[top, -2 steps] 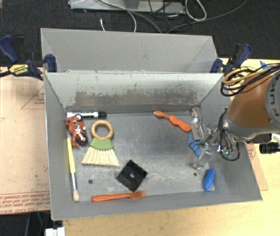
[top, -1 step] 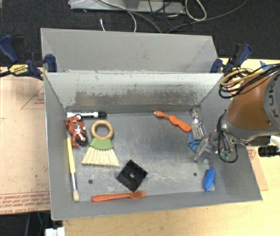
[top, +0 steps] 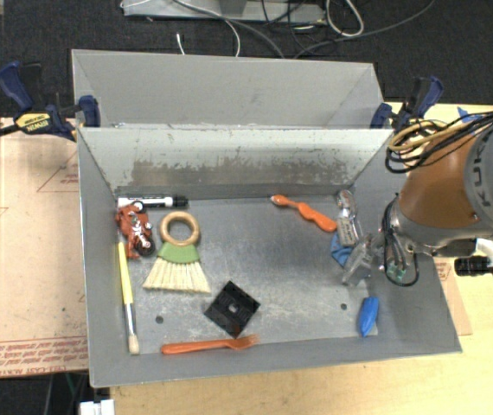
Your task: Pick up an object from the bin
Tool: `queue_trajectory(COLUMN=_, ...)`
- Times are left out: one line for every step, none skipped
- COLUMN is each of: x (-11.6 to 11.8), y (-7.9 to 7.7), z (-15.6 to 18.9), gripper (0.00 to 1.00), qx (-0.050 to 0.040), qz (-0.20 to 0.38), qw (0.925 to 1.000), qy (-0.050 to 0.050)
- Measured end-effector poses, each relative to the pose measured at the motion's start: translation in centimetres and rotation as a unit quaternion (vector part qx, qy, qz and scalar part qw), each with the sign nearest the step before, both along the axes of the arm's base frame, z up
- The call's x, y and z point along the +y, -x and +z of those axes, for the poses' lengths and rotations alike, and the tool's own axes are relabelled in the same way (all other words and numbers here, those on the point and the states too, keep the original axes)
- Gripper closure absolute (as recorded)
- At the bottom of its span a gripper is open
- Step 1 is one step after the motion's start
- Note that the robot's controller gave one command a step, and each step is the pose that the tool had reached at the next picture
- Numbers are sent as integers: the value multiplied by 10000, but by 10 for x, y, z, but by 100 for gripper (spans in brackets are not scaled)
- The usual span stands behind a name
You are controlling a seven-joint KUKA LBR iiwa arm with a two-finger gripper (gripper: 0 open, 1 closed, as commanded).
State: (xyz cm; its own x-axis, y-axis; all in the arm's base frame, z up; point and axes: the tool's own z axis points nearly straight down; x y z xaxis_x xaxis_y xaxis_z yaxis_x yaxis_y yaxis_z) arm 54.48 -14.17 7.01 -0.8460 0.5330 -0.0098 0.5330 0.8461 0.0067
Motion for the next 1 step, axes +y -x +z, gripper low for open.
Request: queue_trajectory(x=0, y=2, z=46, gripper=100, qx=30, qz=1, qw=10000, qy=-8)
